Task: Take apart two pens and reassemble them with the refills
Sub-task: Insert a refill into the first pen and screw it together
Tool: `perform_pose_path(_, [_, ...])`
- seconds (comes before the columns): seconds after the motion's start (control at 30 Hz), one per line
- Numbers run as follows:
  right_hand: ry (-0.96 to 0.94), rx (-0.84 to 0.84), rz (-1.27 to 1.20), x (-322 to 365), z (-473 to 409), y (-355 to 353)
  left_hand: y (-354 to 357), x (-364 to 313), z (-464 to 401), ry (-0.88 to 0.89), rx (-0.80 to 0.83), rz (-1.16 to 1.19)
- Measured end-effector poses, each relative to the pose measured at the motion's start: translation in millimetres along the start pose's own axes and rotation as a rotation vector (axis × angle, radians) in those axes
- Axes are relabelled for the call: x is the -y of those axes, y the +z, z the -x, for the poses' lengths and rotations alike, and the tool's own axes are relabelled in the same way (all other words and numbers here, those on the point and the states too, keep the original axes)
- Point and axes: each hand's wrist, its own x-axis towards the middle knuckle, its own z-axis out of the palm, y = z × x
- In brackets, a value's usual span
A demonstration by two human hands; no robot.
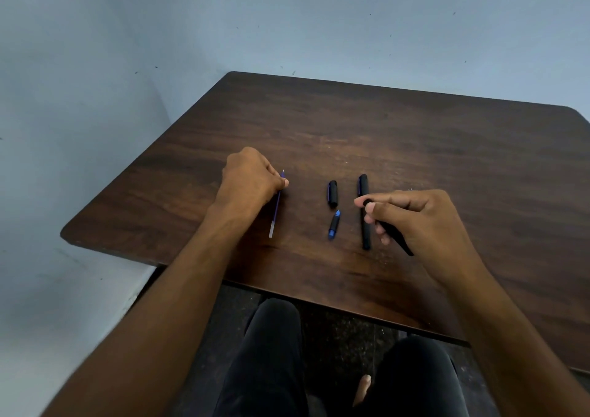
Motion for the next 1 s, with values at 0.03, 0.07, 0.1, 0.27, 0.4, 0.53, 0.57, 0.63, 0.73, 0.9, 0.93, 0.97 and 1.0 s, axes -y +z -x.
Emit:
perform_pose_path(0.03, [-0.002, -0.001, -0.002, 0.0, -0.1, 0.3, 1.3, -0.2, -0.4, -0.001, -0.001, -0.013])
perform_pose_path(0.07, [-0.004, -0.002, -0.004, -0.1, -0.3, 0.8, 2.4, -0.5, -0.5, -0.003, 0.004, -0.027])
perform_pose_path(0.1, [-0.005, -0.002, -0.007, -0.2, -0.3, 1.3, 3.6, -0.7, -0.5, -0.002, 0.011, -0.037])
perform_pose_path(0.27, [0.004, 0.004, -0.008, -0.8, -1.1, 2.7, 8.6, -2.9, 2.1, 0.007, 0.001, -0.067])
perform_pose_path(0.4, [0.007, 0.011, -0.014, -1.8, -1.3, 1.5, 11.2, -0.5, 3.9, 0.013, -0.013, -0.066])
perform_pose_path(0.53, [-0.001, 0.003, -0.008, -3.8, -2.0, 0.1, 9.6, 0.2, 3.5, 0.004, -0.001, -0.068])
perform_pose_path(0.57, [-0.002, 0.002, -0.006, -4.2, -2.0, 0.0, 9.2, -0.5, 3.2, -0.002, 0.011, -0.07])
perform_pose_path(0.63, [0.002, 0.006, -0.004, -4.5, -1.9, 0.5, 8.2, -1.0, 2.8, -0.01, 0.026, -0.065])
perform_pose_path(0.73, [0.003, 0.005, -0.02, -4.1, -1.7, 1.0, 6.2, 0.0, 5.0, 0.012, 0.021, -0.035])
perform_pose_path(0.9, [-0.012, -0.014, -0.116, -1.4, -2.7, -2.0, 4.1, -3.1, 25.4, 0.203, -0.056, 0.098])
perform_pose_path(0.93, [-0.009, -0.019, -0.156, -1.0, -3.2, -3.2, 4.5, -5.3, 32.3, 0.27, -0.056, 0.149])
perform_pose_path(0.97, [-0.004, -0.025, -0.195, -0.7, -3.8, -4.5, 5.6, -8.1, 40.2, 0.335, -0.052, 0.198])
perform_pose_path(1.0, [0.001, -0.032, -0.224, -0.8, -4.8, -5.3, 6.6, -11.1, 48.3, 0.393, -0.048, 0.247])
